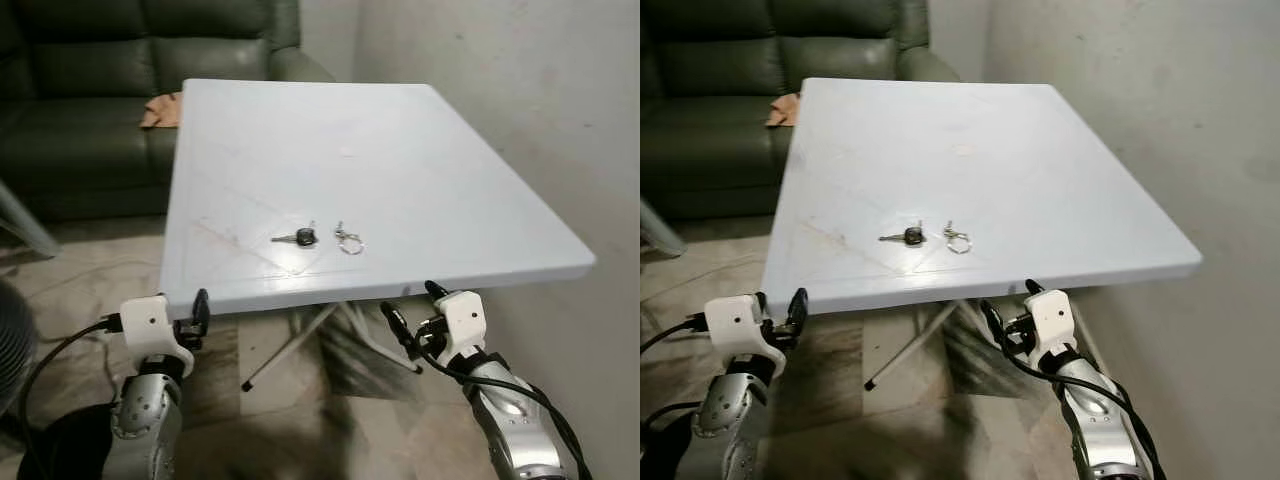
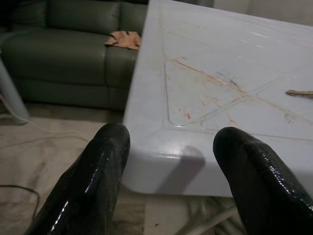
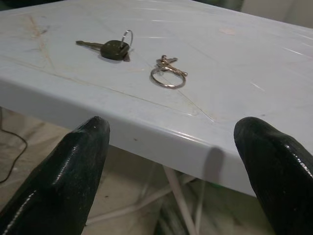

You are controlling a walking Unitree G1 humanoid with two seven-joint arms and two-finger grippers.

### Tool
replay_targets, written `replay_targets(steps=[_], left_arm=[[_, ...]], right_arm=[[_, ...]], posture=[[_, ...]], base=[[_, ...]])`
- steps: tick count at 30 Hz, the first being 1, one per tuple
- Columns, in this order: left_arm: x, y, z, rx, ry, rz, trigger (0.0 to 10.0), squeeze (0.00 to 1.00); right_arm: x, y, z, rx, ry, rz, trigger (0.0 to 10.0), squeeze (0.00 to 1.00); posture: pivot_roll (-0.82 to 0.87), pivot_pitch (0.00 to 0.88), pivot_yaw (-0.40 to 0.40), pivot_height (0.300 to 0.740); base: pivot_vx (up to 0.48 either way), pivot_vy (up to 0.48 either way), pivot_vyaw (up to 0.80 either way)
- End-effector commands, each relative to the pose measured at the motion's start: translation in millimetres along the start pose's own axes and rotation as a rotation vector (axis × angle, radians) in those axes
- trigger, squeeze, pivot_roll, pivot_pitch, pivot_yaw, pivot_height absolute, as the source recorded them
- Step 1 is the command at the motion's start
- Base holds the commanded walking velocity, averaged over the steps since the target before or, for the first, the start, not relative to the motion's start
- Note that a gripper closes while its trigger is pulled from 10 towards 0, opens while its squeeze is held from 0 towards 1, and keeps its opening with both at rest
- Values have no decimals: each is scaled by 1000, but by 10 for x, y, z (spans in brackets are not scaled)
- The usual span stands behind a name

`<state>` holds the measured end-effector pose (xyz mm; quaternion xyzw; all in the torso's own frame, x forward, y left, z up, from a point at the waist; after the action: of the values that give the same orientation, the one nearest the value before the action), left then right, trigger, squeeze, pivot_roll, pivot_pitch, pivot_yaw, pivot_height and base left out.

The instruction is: Hang keys on a hook

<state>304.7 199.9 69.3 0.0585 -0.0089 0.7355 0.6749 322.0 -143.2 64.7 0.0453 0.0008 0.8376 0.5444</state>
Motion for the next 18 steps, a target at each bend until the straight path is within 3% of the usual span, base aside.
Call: replay_targets(steps=[1,13,18], left_arm=[[-40,5,-7,9,-6,-17,10000,0],[-43,7,1,8,-9,-22,10000,0],[-44,4,7,8,-11,-21,10000,0]], right_arm=[[-39,20,26,-4,14,-8,10000,0],[-40,27,20,-1,14,-12,10000,0],[-69,39,59,-33,-58,-28,10000,0]], posture=[[-13,27,-53,740],[-14,31,-53,740],[-16,39,-52,740]], base=[[0,0,800],[0,0,800],[0,0,0]])
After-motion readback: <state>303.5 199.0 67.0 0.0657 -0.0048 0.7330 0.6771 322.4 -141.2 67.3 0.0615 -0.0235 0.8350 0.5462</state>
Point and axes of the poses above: a point about 5 cm out from each wrist's last joint towards the gripper, its own y axis pointing back from the gripper into the wrist, its own z axis along the axis of the wrist's last joint, x = y × z, the point moved 5 cm from there along -y, pointing out of the wrist towards the gripper, and after that the axes turned 11 degrees about -y, right-handed, at the moved point
